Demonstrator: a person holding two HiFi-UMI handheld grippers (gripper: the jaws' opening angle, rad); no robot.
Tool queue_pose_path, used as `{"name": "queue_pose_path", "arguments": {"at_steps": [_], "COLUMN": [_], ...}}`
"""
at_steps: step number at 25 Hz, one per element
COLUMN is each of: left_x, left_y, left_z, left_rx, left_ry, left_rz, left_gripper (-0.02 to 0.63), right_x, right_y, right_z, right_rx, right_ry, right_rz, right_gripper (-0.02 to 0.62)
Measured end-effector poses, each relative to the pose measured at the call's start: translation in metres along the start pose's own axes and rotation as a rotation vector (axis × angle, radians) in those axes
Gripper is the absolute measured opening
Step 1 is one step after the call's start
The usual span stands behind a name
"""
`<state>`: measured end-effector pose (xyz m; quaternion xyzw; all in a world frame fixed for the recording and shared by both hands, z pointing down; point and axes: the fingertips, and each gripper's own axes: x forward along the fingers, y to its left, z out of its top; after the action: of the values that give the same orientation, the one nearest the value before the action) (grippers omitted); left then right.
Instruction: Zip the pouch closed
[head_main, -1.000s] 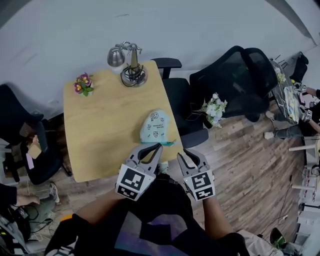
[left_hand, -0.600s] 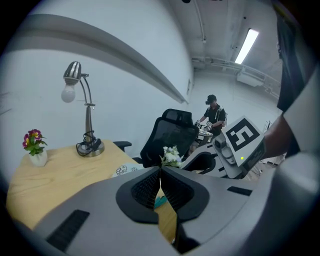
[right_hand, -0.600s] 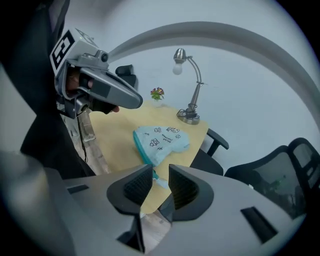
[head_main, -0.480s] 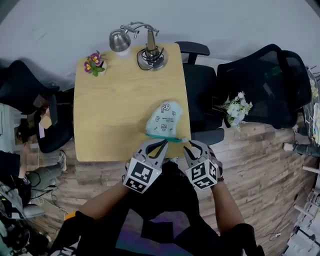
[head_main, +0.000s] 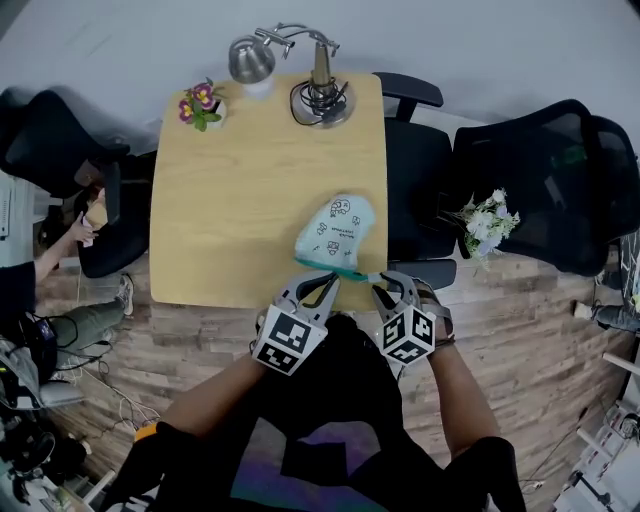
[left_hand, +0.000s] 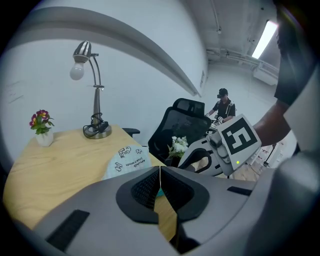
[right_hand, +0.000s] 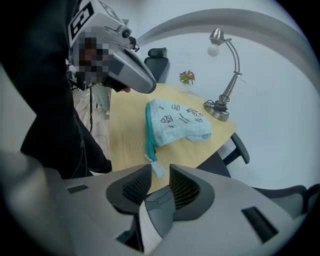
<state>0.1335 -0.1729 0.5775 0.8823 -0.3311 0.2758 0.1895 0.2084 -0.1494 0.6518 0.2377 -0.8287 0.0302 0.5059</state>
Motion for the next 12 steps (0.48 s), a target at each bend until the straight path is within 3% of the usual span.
{"name": "queue_pose_path", "arguments": {"at_steps": [8, 12], "left_x": [-0.001, -0.004], "left_y": [0.002, 0.001], "left_z": [-0.012, -0.012], "left_rx": [-0.011, 0.004], "left_ry": [0.025, 0.027], "left_rz": [-0.001, -0.013], "left_gripper": [0.014, 0.014], "right_x": [0.019, 0.015], "right_y": [0.008, 0.005], "right_z": [-0.003, 0.007], "right_rx": [-0.118, -0.086], "right_ry": [0.031, 0.006], "right_rz": [0.041, 0.050], "right_gripper": [0.111, 0.035]}}
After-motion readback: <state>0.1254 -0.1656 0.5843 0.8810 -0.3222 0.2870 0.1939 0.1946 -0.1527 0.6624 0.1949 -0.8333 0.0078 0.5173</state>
